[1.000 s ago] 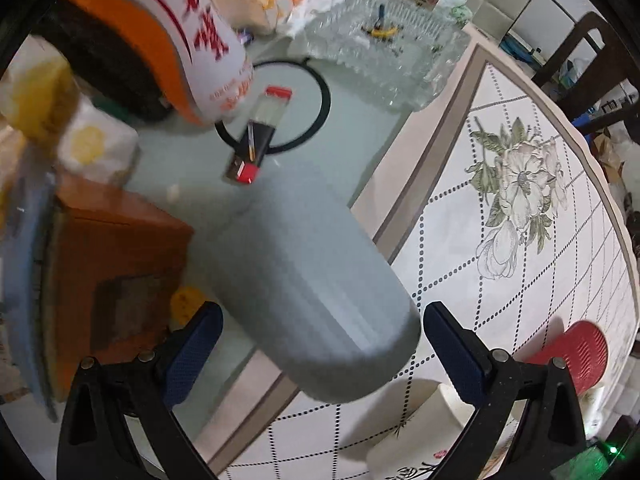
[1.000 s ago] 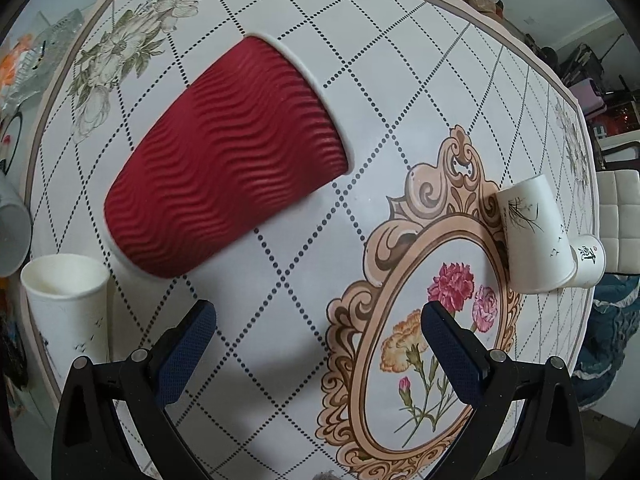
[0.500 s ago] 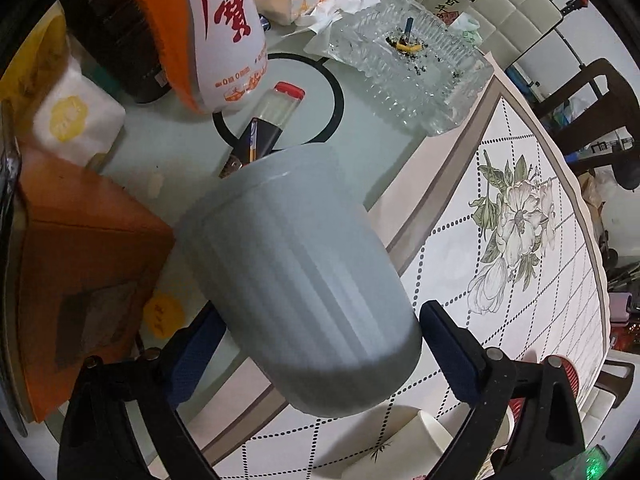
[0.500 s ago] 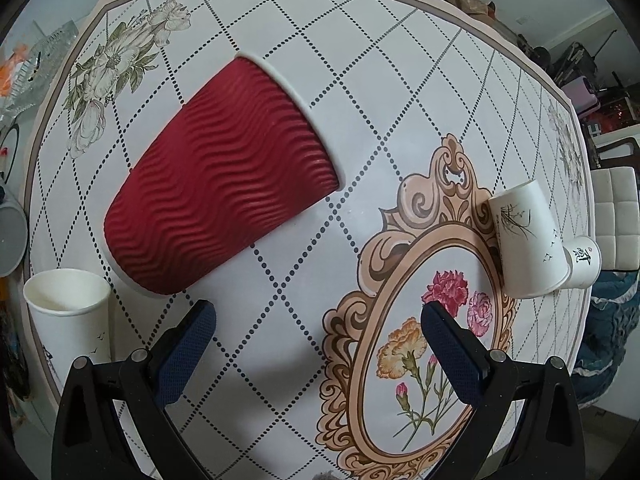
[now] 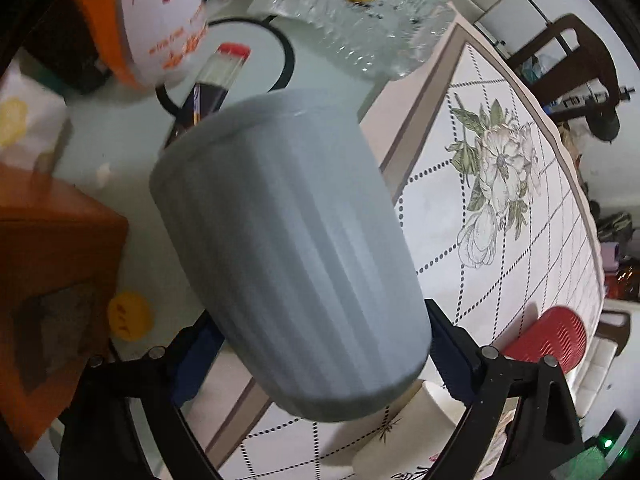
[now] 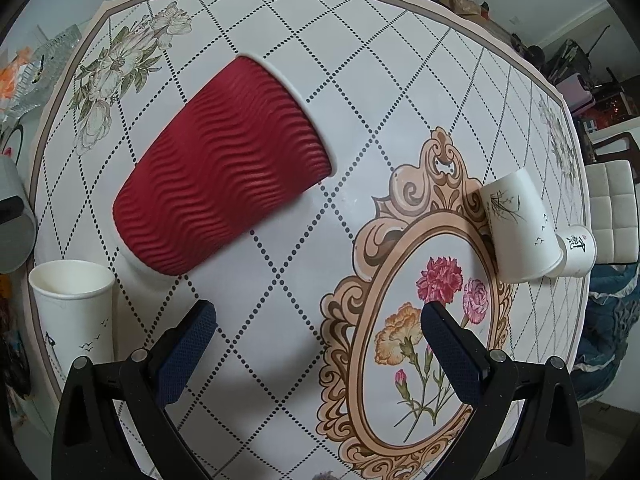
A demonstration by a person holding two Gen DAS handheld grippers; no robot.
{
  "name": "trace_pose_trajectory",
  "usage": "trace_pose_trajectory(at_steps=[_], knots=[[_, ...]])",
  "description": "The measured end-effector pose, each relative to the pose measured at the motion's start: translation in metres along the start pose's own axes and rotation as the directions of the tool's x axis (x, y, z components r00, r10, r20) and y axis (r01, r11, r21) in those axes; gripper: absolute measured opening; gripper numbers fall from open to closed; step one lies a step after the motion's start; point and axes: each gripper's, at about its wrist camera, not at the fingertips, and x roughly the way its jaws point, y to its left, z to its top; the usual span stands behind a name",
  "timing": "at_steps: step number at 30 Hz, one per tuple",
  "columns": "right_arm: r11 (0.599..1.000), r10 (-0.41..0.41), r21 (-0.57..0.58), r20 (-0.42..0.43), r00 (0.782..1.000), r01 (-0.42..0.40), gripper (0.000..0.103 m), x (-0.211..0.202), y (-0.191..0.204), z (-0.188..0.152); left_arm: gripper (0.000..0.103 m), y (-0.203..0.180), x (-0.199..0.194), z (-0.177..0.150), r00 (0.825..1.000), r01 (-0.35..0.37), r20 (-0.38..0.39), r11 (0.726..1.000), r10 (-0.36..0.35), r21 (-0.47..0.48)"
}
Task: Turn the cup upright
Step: 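Lift the grey mug with the left gripper and carry it over the flower oval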
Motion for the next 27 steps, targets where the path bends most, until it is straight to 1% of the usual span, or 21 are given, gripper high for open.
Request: trace_pose_trajectory(at_steps=[5, 11, 12, 13, 14, 16, 21, 24, 27], knots=[[1.000, -0.003, 0.005, -0.003, 1.000, 0.003, 0.103, -0.001, 0.000, -0.005, 0.094, 0.013, -0.002, 0.004, 0.998, 0.056, -0.001, 0.996, -0.056, -0.063], [1.000, -0.007, 0.011, -0.014, 1.000, 0.007, 0.103, 0.004, -0.002, -0.006, 0.094, 0.026, -0.006, 0.004, 0.998, 0.053, 0.022, 0.992, -0.051, -0.112], [1.000, -0.009, 0.007, -0.016, 1.000, 0.009, 0.103, 0.005, -0.001, -0.006, 0.086, 0.027, -0.007, 0.004, 0.998, 0.052, 0.034, 0.992, -0.048, -0.114], [1.000, -0.011, 0.003, -0.018, 1.000, 0.011, 0.103, 0.006, 0.001, -0.007, 0.086, 0.025, -0.007, 0.004, 0.998, 0.052, 0.043, 0.993, -0.048, -0.108], [1.000, -0.013, 0.000, -0.019, 1.000, 0.013, 0.103, 0.007, 0.001, -0.007, 0.085, 0.018, -0.004, 0.003, 0.998, 0.041, 0.050, 0.994, -0.036, -0.098], [1.000, -0.018, -0.004, -0.019, 1.000, 0.018, 0.103, 0.008, 0.001, -0.008, 0.085, 0.015, -0.007, 0.000, 0.998, 0.011, 0.066, 0.998, -0.007, -0.061], [1.000, -0.027, 0.011, -0.027, 0.999, 0.027, 0.103, 0.014, -0.005, -0.010, 0.084, 0.004, -0.019, -0.004, 0.993, -0.042, 0.109, 0.999, 0.039, 0.025], [0.999, -0.032, 0.022, -0.030, 0.999, 0.033, 0.103, 0.018, -0.010, -0.013, 0.083, 0.001, -0.026, -0.011, 0.991, -0.064, 0.124, 0.996, 0.056, 0.067], [0.999, -0.035, 0.030, -0.034, 0.999, 0.036, 0.103, 0.021, -0.015, -0.017, 0.082, 0.002, -0.031, -0.021, 0.990, -0.075, 0.128, 0.993, 0.063, 0.087]])
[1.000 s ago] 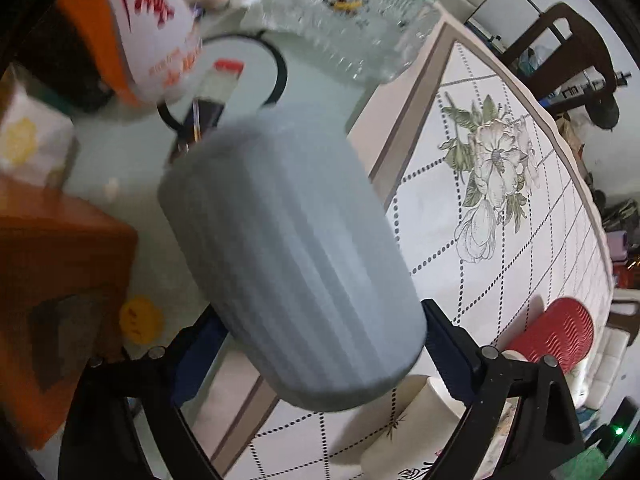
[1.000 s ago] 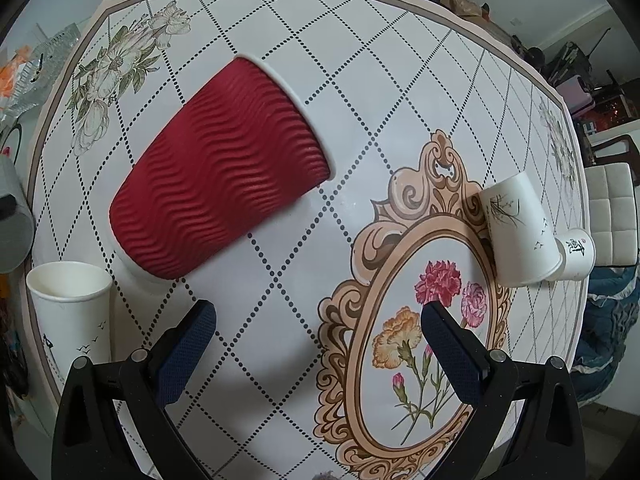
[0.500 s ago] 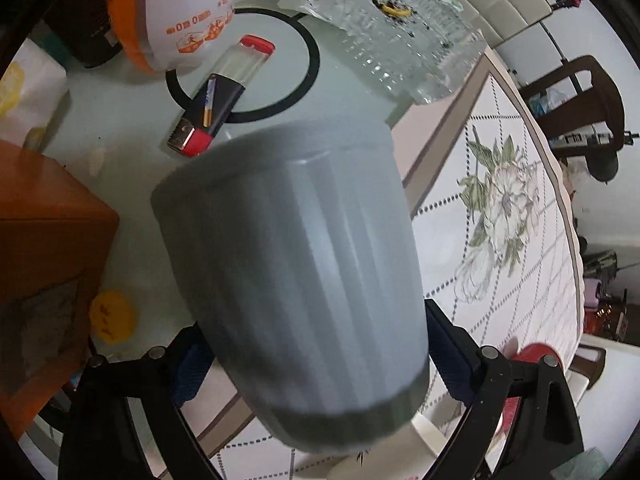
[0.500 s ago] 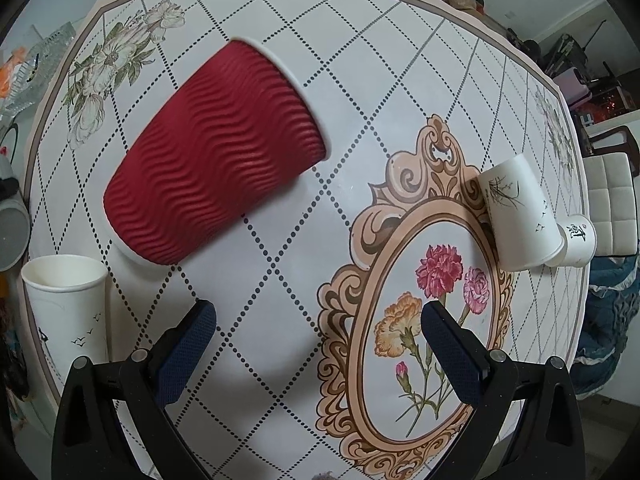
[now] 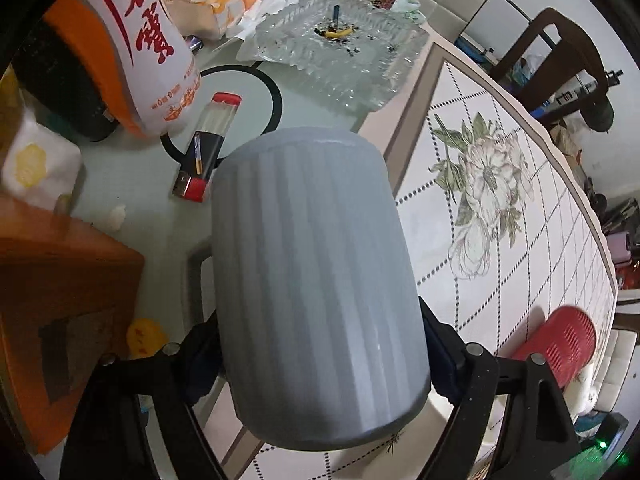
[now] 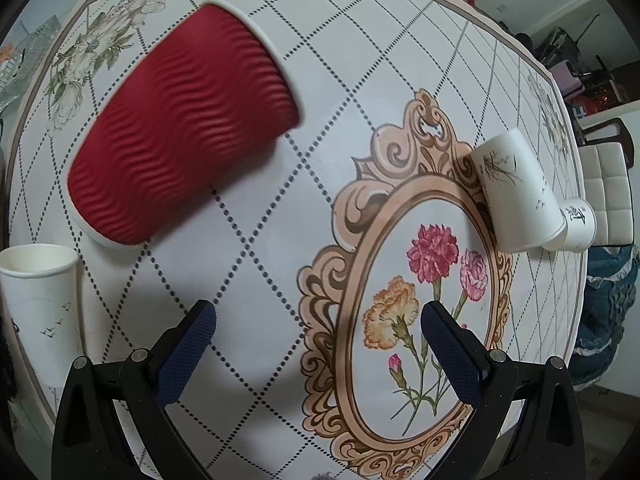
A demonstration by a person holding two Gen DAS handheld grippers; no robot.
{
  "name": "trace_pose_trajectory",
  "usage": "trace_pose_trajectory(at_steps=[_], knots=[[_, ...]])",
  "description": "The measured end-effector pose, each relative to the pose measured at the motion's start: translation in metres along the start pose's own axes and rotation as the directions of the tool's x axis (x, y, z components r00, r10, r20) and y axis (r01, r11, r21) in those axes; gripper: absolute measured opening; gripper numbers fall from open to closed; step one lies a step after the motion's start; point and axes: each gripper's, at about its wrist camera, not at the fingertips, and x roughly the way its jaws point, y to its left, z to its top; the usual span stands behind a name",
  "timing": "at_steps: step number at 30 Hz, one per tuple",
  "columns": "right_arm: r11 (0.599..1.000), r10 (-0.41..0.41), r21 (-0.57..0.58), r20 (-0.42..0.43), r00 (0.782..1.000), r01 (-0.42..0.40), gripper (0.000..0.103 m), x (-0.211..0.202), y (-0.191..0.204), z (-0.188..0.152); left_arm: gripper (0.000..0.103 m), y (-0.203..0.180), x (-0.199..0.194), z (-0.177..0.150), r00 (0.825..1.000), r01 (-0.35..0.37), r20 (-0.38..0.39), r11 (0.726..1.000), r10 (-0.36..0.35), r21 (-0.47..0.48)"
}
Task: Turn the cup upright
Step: 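Lift the grey mug with the left gripper and carry it over the flower oval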
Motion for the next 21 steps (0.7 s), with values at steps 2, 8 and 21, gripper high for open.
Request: trace_pose_trajectory(at_steps=[2, 8, 21], knots=[[1.000, 0.000, 0.002, 0.002, 1.000, 0.000, 0.103, 0.000, -0.002, -0.004, 0.082, 0.004, -0.005, -0.007, 1.000, -0.002, 0.001, 1.000, 0.002, 0.004], [1.000, 0.003, 0.000, 0.015, 1.000, -0.003, 0.103, -0.004, -0.007, -0.012, 0.082, -0.003, -0.015, -0.015, 1.000, -0.014, 0.017, 1.000, 0.014, 0.001], [0.998, 0.027, 0.049, 0.061, 0.998, -0.030, 0.103, -0.015, -0.044, -0.022, 0.082, -0.051, -0.075, -0.031, 0.990, -0.010, 0.143, 0.997, -0.001, 0.078]])
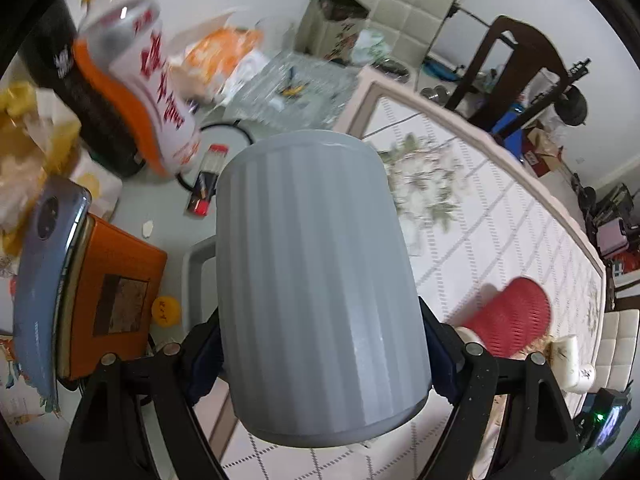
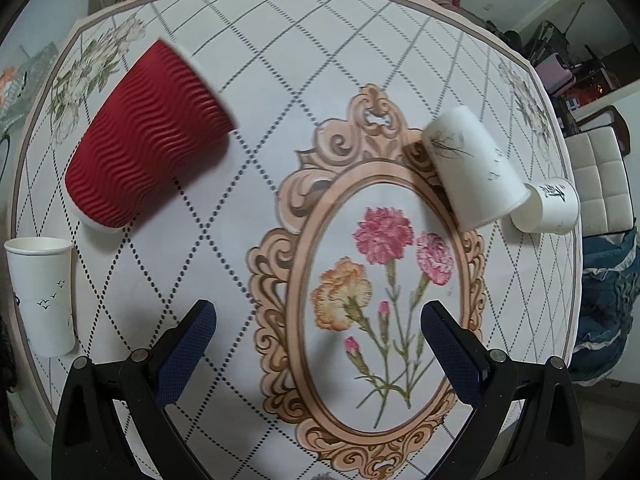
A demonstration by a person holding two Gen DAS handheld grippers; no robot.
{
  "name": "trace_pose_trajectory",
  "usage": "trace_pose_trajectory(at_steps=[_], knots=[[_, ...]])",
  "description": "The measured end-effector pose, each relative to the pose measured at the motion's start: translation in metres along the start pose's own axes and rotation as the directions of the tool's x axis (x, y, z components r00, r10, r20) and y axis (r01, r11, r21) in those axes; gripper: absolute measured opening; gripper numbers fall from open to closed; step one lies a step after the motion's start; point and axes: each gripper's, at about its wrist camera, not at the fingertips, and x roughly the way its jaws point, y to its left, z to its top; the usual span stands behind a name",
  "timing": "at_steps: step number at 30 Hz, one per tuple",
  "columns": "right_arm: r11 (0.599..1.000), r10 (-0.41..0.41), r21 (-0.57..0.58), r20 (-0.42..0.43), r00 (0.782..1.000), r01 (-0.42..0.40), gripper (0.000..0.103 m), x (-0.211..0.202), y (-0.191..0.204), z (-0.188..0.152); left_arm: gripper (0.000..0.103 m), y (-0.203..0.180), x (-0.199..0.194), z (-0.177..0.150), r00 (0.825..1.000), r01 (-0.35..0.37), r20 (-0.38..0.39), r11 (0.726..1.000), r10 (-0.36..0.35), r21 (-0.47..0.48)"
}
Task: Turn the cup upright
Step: 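Lift the grey mug with the left gripper and carry it over the flower oval, then grasp the grey mug with the right gripper while the left gripper releases it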
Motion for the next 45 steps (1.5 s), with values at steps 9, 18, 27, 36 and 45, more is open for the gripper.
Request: trace_pose_trajectory(at_steps=[9, 18, 27, 36, 45], knots=[[0.997, 0.034, 0.066, 0.067, 0.997, -0.039, 0.103, -0.018, -0.069, -0.020, 0.082, -0.064, -0.056, -0.043, 0.997, 0.018, 0.073, 0.997, -0.024, 0.077], [0.989, 0.022, 0.142, 0.084, 0.996, -0.034, 0.103, 0.001, -0.161, -0.071, 0.082, -0.147, -0.065, -0.123, 0.997, 0.067, 0.037, 0.981, -0.075, 0.184], [0.976, -0.032, 0.217, 0.027, 0.999, 0.025, 0.103, 0.053, -0.237, -0.122, 0.082, -0.221, -0.003, -0.199, 0.989, 0.134, -0.096, 0.954, -0.112, 0.267], [0.966, -0.042, 0.255, 0.023, 0.999, 0.034, 0.103, 0.076, -0.271, -0.142, 0.083, -0.256, 0.061, -0.242, 0.983, 0.094, -0.179, 0.930, -0.032, 0.355], [0.958, -0.029, 0.287, 0.045, 0.999, 0.015, 0.103, 0.067, -0.291, -0.146, 0.084, -0.255, 0.074, -0.256, 0.964, 0.101, -0.265, 0.935, -0.008, 0.339]])
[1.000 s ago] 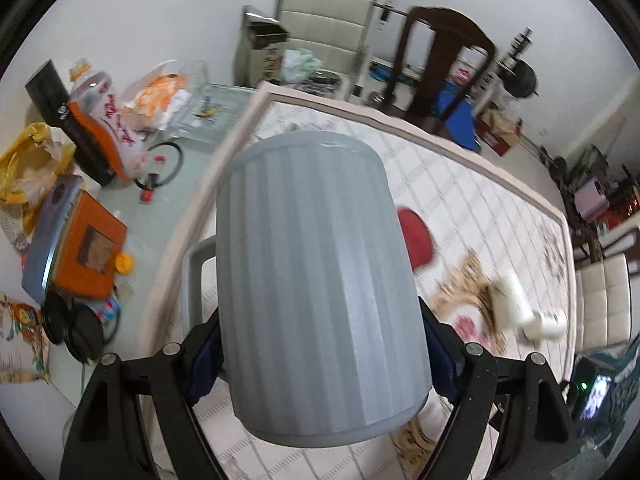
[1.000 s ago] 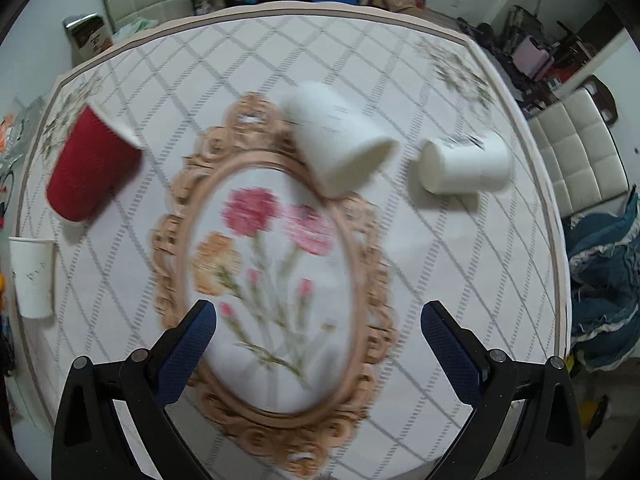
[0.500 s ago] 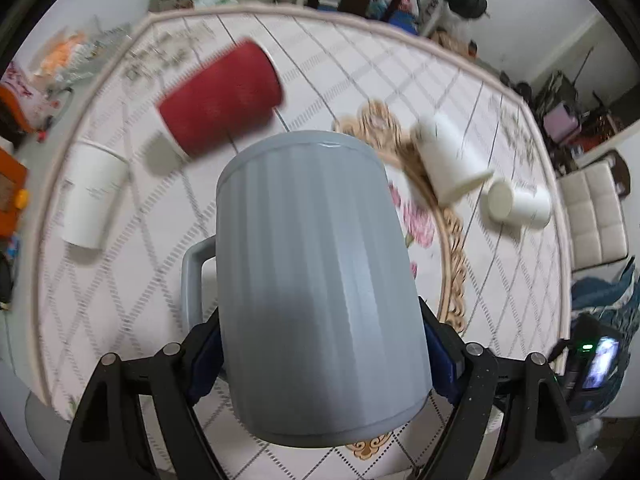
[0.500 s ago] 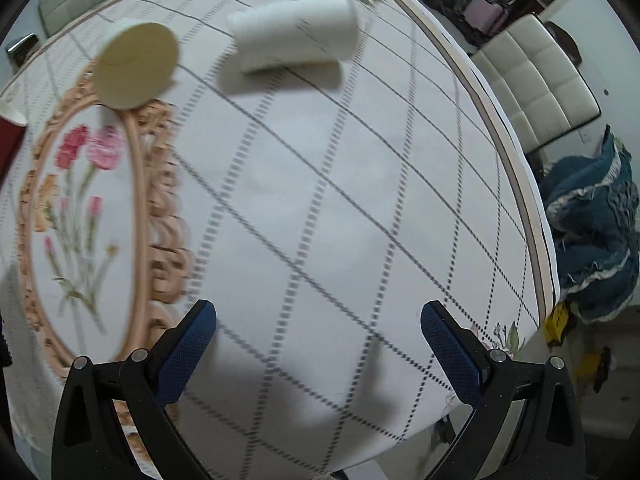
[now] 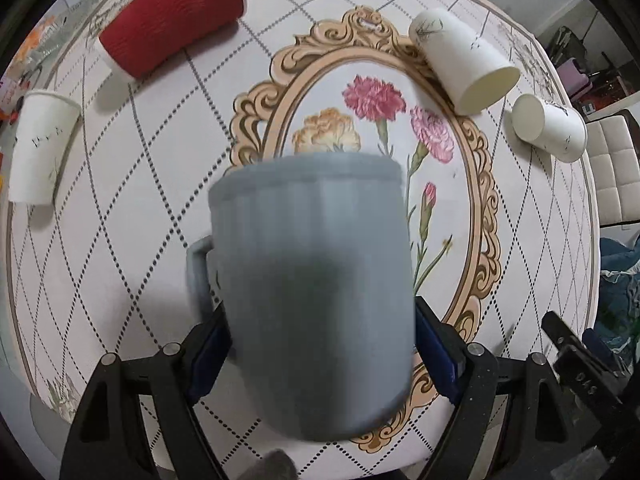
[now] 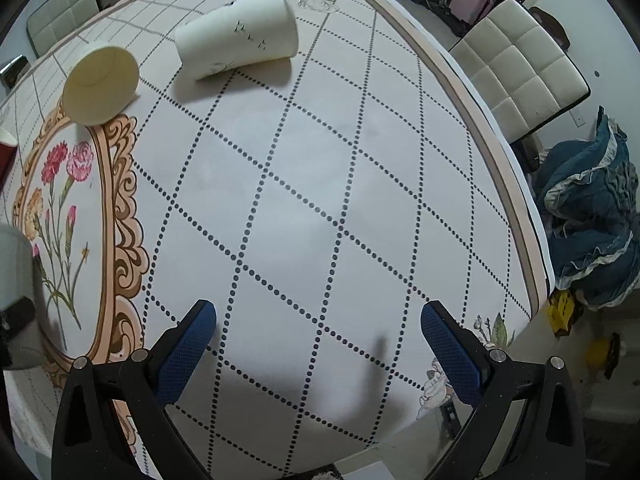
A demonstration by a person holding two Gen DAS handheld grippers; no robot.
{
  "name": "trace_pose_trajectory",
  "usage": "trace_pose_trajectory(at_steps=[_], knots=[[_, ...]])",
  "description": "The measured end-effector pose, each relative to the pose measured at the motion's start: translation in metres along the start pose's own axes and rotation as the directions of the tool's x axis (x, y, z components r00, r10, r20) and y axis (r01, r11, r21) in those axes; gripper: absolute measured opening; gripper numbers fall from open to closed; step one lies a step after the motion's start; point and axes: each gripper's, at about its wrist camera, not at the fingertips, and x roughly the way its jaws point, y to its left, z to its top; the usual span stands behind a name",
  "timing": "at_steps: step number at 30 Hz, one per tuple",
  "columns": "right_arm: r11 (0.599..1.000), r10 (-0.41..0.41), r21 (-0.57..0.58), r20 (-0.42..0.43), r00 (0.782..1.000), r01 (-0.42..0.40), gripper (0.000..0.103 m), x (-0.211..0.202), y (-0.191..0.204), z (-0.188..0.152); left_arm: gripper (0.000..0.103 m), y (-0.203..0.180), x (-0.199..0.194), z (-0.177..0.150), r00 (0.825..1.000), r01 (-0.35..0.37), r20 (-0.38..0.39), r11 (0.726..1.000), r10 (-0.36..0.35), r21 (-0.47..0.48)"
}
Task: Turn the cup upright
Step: 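Grasp the grey mug with the right gripper while the left gripper releases it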
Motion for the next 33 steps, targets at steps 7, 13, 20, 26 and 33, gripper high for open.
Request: trace_pose_trajectory(at_steps=[7, 13, 20, 26, 33], knots=[[1.000, 0.029, -0.003, 0.015, 0.999, -0.029, 0.103, -0.016, 0.000, -0.002, 0.103, 0.001, -0.009, -0.012, 0.999, -0.036, 0.010, 0.999, 0.036, 0.003], [0.998, 0.058, -0.029, 0.008, 0.998, -0.057, 0.103, -0.030, 0.005, -0.004, 0.103, 0.011, -0.048, -0.024, 0.997, -0.055, 0.060, 0.998, 0.056, -0.013], [0.990, 0.090, -0.112, -0.002, 0.996, -0.090, 0.103, -0.061, 0.036, 0.002, 0.103, 0.062, -0.105, -0.030, 0.972, -0.174, 0.150, 0.983, 0.181, -0.057], [0.959, 0.157, -0.235, -0.028, 0.987, -0.159, 0.103, -0.091, 0.102, 0.001, 0.103, 0.120, -0.103, -0.033, 0.941, -0.300, 0.135, 0.949, 0.311, -0.094], [0.921, 0.185, -0.338, -0.059, 0.981, -0.194, 0.103, -0.104, 0.186, -0.007, 0.103, 0.165, -0.090, -0.032, 0.934, -0.325, 0.111, 0.936, 0.340, -0.133]])
